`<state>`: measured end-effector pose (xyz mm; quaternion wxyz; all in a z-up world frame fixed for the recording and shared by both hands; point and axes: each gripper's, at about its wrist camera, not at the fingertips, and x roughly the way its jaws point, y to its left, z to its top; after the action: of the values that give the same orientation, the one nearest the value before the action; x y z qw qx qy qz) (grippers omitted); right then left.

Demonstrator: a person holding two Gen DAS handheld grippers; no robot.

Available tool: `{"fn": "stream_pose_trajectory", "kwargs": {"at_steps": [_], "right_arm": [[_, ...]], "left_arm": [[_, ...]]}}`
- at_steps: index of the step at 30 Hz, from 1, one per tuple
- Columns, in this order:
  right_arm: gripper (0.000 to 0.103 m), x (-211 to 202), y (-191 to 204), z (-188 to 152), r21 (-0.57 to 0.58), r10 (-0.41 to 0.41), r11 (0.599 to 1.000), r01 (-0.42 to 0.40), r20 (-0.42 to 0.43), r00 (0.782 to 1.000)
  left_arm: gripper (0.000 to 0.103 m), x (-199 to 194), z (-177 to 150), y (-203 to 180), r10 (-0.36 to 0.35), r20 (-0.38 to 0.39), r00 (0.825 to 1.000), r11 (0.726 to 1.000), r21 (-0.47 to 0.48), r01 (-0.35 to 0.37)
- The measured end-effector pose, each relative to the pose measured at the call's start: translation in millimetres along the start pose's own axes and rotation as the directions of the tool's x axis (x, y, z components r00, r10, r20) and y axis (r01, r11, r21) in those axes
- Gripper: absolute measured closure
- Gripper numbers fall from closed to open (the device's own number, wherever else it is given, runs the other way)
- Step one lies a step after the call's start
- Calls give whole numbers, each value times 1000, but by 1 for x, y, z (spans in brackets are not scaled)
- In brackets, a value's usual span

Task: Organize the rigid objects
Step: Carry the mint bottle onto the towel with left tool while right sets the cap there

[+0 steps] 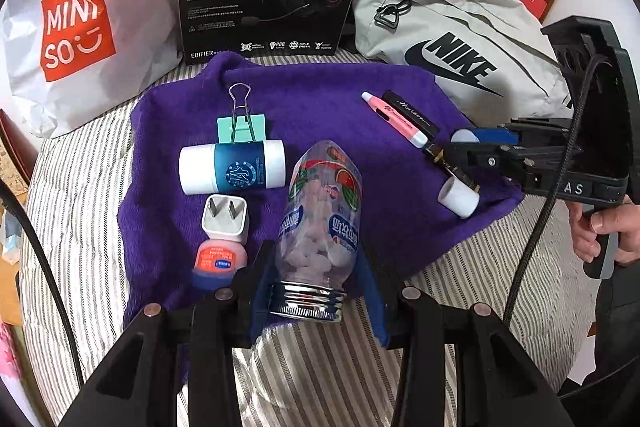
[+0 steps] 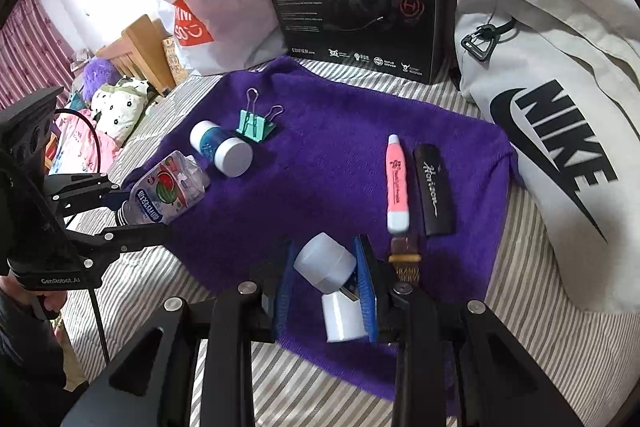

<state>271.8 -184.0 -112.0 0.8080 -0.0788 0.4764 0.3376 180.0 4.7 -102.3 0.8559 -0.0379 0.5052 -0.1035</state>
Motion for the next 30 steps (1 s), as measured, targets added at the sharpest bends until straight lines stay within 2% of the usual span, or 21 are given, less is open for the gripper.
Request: {"fn": "stream_pose_trajectory", "kwargs": {"at_steps": [15,30], "right_arm": [[74,31,-14,18,5,-6,1000,6,-25,1000],[74,57,-14,18,-45,-13,999,9,-87,996]], "left_arm": [[64,21,15,-1,5,-28,1000,1000,11,-4],[64,48,25,-3,28,-73,997,999,42,-25]]}}
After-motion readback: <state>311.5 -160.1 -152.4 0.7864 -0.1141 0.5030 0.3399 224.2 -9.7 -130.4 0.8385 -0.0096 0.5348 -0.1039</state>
